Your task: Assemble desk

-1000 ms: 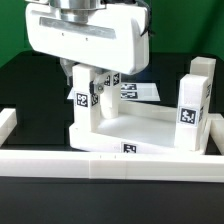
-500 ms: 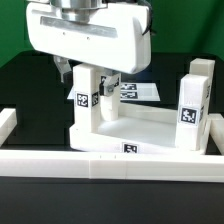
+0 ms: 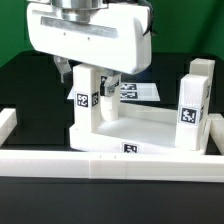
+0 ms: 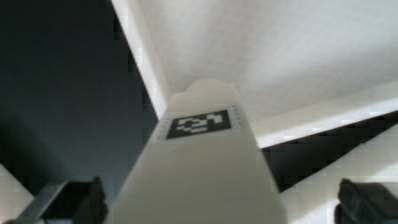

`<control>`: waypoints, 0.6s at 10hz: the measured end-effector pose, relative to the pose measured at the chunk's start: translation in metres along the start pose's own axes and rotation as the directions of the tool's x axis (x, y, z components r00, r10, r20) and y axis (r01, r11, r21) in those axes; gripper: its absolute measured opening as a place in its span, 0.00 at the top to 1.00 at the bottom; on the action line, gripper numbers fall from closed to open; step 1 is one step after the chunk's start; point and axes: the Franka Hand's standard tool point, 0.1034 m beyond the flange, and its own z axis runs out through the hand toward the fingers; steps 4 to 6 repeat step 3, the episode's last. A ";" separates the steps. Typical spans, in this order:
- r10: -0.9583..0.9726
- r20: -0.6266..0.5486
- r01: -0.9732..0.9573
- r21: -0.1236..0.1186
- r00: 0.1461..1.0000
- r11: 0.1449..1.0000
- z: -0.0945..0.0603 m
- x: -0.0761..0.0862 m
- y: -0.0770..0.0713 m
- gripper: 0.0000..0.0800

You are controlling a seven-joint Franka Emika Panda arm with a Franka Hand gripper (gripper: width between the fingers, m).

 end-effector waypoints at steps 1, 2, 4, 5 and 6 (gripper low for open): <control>0.000 0.000 0.000 0.000 1.000 1.000 0.000 0.000 0.000 0.19; 0.000 0.000 0.000 0.000 1.000 1.000 0.000 0.000 0.000 0.19; 0.000 0.000 0.000 0.000 1.000 1.000 0.000 0.000 0.000 0.19; 0.000 0.000 0.000 0.000 1.000 1.000 0.000 0.000 0.000 0.19; 0.000 0.000 0.000 0.000 1.000 1.000 0.000 0.000 0.000 0.19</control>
Offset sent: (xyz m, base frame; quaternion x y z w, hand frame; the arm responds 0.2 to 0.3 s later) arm 0.0000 0.0000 0.0000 0.0000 0.0000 0.0000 1.0000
